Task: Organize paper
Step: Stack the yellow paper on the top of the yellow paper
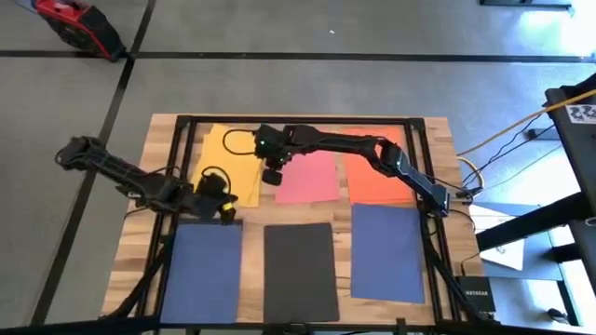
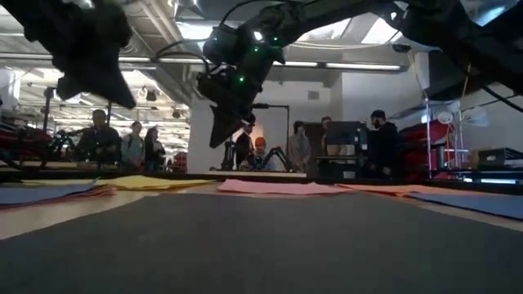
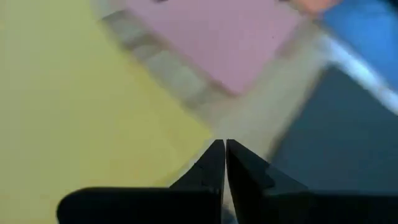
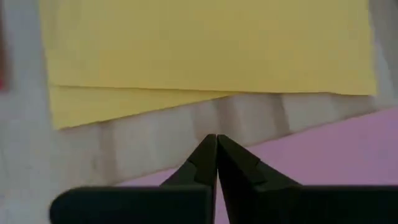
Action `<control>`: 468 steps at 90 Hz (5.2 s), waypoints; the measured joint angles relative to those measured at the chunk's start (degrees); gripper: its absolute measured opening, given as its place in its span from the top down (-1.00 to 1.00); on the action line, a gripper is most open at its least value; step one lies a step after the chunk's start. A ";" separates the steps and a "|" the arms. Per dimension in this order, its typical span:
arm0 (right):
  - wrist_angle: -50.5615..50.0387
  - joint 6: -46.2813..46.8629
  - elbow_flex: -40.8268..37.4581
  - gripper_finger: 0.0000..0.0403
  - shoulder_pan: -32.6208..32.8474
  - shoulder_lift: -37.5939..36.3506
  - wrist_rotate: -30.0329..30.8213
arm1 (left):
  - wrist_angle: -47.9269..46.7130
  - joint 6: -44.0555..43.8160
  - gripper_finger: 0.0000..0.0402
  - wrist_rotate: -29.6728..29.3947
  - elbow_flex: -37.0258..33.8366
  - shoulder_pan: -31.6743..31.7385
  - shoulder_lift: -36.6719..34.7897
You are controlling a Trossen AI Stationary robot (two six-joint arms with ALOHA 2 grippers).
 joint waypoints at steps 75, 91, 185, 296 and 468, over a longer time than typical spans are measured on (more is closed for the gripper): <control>3.78 2.16 -0.26 1.00 1.58 1.52 -0.92 | -12.23 11.36 1.00 8.53 0.02 55.03 7.15; 3.95 1.95 -0.34 1.00 3.57 1.63 -1.65 | -7.01 15.33 1.00 9.58 0.02 59.90 13.06; 5.02 3.56 -0.41 1.00 3.80 7.53 2.28 | 5.62 24.51 1.00 5.46 0.11 70.17 29.93; 8.67 6.88 -0.25 1.00 1.44 9.04 0.16 | 2.96 26.85 1.00 15.27 -0.07 63.33 25.57; 0.02 -3.00 -5.13 1.00 13.15 3.57 -1.43 | -15.68 -7.10 1.00 20.61 2.86 4.59 3.96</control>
